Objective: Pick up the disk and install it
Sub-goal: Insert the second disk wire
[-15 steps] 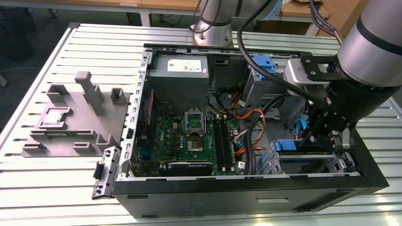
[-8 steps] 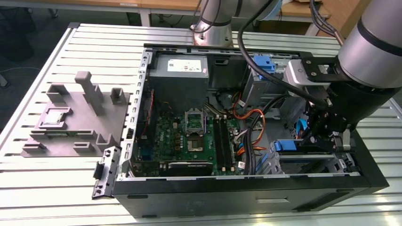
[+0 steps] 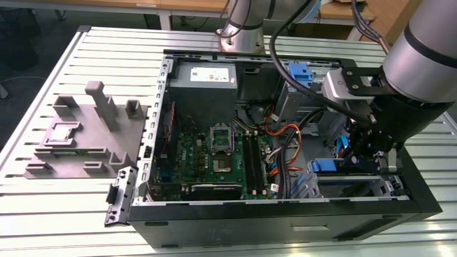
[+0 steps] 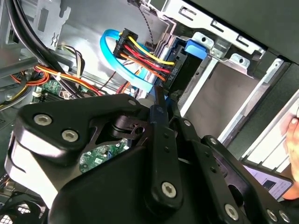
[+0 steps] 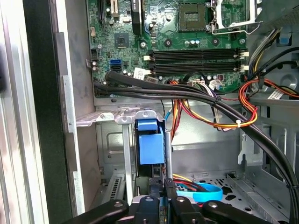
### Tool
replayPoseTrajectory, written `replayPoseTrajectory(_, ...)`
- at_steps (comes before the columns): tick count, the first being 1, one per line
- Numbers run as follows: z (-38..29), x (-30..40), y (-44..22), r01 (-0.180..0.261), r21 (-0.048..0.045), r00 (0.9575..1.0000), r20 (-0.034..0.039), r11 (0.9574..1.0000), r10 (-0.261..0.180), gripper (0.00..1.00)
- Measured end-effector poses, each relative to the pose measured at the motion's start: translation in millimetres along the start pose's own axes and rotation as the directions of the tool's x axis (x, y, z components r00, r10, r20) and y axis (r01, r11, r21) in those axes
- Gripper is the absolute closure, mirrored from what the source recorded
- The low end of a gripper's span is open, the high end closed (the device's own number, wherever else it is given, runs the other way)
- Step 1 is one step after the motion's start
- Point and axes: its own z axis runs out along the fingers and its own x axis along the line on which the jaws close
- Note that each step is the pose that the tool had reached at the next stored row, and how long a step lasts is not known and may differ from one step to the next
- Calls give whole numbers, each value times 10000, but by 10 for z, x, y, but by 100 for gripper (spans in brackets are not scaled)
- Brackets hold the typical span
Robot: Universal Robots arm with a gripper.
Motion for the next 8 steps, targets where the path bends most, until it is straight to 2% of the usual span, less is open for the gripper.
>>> replayPoseTrajectory(5,0,0,0,-4,-3,10000,43,10000,4,84)
replayPoseTrajectory(8,-30,-2,-3,-5,-3,10000,57,10000,5,84)
